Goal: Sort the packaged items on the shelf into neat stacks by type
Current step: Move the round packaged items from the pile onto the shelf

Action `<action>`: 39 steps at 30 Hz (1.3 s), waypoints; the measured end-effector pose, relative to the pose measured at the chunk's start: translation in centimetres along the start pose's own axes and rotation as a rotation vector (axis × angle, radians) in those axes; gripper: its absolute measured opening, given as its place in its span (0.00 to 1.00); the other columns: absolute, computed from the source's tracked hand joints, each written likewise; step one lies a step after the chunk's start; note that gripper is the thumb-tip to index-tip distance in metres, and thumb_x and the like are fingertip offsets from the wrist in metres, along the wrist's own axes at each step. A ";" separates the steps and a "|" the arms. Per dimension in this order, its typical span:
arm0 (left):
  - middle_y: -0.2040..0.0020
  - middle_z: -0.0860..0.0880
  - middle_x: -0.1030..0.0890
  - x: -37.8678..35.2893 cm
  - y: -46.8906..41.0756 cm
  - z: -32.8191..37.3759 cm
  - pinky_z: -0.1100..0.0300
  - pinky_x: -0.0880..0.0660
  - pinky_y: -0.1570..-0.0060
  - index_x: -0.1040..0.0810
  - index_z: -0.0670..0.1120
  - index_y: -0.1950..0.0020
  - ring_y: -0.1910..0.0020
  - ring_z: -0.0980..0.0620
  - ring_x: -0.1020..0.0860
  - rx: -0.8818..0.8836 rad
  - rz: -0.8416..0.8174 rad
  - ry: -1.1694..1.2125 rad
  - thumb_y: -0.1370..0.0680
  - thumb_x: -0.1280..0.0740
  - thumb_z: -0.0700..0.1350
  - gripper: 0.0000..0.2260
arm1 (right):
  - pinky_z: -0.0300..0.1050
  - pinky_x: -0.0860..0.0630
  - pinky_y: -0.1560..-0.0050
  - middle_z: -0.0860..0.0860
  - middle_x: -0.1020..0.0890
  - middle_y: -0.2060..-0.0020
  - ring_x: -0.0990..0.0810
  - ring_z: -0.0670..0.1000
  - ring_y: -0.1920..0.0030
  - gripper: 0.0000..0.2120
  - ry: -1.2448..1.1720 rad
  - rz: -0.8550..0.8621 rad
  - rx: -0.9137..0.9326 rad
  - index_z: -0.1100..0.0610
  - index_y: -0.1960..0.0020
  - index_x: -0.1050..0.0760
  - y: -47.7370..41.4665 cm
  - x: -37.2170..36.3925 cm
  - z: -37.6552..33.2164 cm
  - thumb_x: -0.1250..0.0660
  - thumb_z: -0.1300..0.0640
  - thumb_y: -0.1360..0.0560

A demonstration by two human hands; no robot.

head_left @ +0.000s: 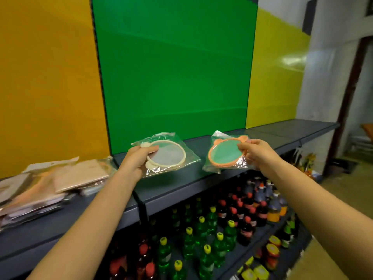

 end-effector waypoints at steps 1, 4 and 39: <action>0.62 0.45 0.21 -1.8 -0.3 -0.8 0.66 0.24 0.79 0.27 0.42 0.57 0.65 0.50 0.21 0.012 -0.010 0.003 0.25 0.34 0.34 0.05 | 0.29 0.40 0.87 0.45 0.32 0.90 0.36 0.39 0.89 0.12 0.012 0.010 -0.009 0.58 0.65 0.34 -0.8 1.6 0.3 0.36 0.64 0.25; 0.60 0.44 0.22 -6.7 -1.4 -2.8 0.67 0.26 0.80 0.27 0.40 0.55 0.64 0.50 0.23 0.031 -0.041 -0.012 0.24 0.34 0.34 0.03 | 0.28 0.42 0.87 0.51 0.31 0.82 0.36 0.40 0.90 0.11 0.017 0.035 -0.050 0.60 0.65 0.30 -3.4 5.8 1.1 0.36 0.64 0.24; 0.62 0.43 0.21 -40.0 -29.9 -9.7 0.63 0.23 0.76 0.29 0.40 0.47 0.71 0.50 0.21 -0.023 0.084 -0.300 0.26 0.30 0.38 0.12 | 0.41 0.24 0.65 0.56 0.21 0.62 0.23 0.50 0.64 0.06 0.581 -0.370 -0.135 0.60 0.60 0.28 -52.1 17.7 11.1 0.32 0.61 0.26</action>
Point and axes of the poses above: each hand's wrist, its own y-axis away from the middle knuckle, its own x-axis out of the back of the hand, z = x × y, the point moved 1 cm from there along -y, towards the middle knuckle
